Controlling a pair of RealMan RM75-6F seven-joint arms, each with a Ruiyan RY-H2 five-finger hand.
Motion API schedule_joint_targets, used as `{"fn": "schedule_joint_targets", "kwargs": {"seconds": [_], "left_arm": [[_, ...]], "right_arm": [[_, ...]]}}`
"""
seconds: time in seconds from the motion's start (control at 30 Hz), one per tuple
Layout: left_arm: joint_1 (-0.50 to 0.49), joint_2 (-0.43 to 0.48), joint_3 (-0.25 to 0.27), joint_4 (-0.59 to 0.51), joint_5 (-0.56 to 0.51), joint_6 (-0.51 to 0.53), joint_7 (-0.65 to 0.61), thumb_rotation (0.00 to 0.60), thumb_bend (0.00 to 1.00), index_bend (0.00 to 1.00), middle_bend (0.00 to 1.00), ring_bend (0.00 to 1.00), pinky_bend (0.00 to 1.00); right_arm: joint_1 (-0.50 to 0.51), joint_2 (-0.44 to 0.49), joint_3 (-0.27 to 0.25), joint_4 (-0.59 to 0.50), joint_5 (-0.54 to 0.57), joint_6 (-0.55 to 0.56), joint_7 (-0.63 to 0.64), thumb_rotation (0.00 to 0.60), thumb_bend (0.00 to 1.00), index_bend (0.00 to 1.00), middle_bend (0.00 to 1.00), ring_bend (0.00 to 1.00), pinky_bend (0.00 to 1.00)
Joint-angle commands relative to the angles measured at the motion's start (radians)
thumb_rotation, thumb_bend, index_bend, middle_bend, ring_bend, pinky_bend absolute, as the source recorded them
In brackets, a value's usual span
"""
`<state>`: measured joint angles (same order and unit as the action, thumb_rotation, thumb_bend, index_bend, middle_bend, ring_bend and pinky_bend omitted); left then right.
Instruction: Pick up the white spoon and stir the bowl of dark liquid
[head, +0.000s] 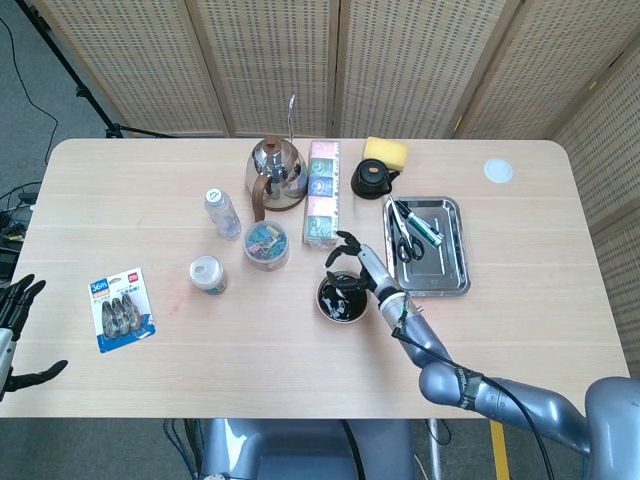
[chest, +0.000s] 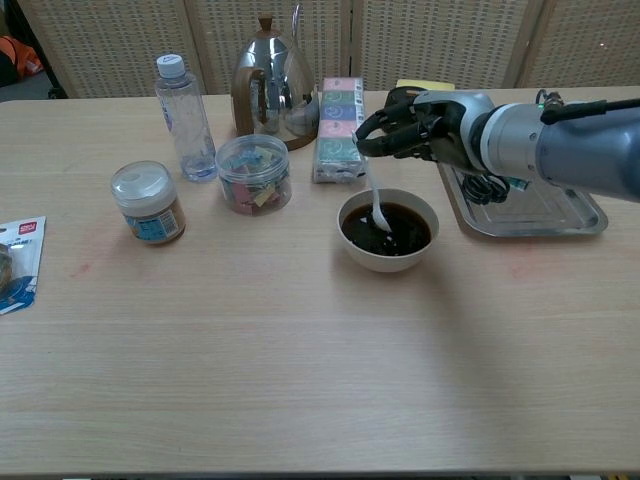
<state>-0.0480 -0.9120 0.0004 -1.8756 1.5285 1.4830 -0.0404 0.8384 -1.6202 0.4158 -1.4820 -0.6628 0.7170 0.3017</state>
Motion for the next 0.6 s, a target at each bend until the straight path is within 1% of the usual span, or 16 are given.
{"fn": "schedule_joint_targets", "kwargs": {"seconds": [0.03,0.23,0.4,0.6], "left_arm": [[0.0,-0.001,0.0,-0.001,0.0,0.0,0.003,0.6,0.0,0.0,0.0,0.0,0.0],[-0.001,-0.005,0.001,-0.003,0.002,-0.002,0.014,0.6,0.0,0.0,0.0,0.0,0.0],[-0.002,-0.008,0.003,-0.007,0.006,-0.003,0.024,0.6,0.0,0.0,0.0,0.0,0.0],[-0.001,-0.01,0.005,-0.009,0.011,-0.001,0.029,0.6,0.0,0.0,0.0,0.0,0.0]], "right_arm": [[-0.013,0.015,0.004,-0.01,-0.009,0.002,0.008,0.6,0.78,0.56,0.05,0.0,0.0],[-0.046,0.073,-0.005,-0.051,-0.02,-0.012,0.012,0.6,0.81,0.56,0.05,0.0,0.0],[-0.073,0.135,-0.022,-0.105,-0.03,-0.046,0.017,0.6,0.83,0.56,0.05,0.0,0.0],[-0.074,0.167,-0.038,-0.144,-0.038,-0.074,0.009,0.6,0.83,0.56,0.05,0.0,0.0]]}}
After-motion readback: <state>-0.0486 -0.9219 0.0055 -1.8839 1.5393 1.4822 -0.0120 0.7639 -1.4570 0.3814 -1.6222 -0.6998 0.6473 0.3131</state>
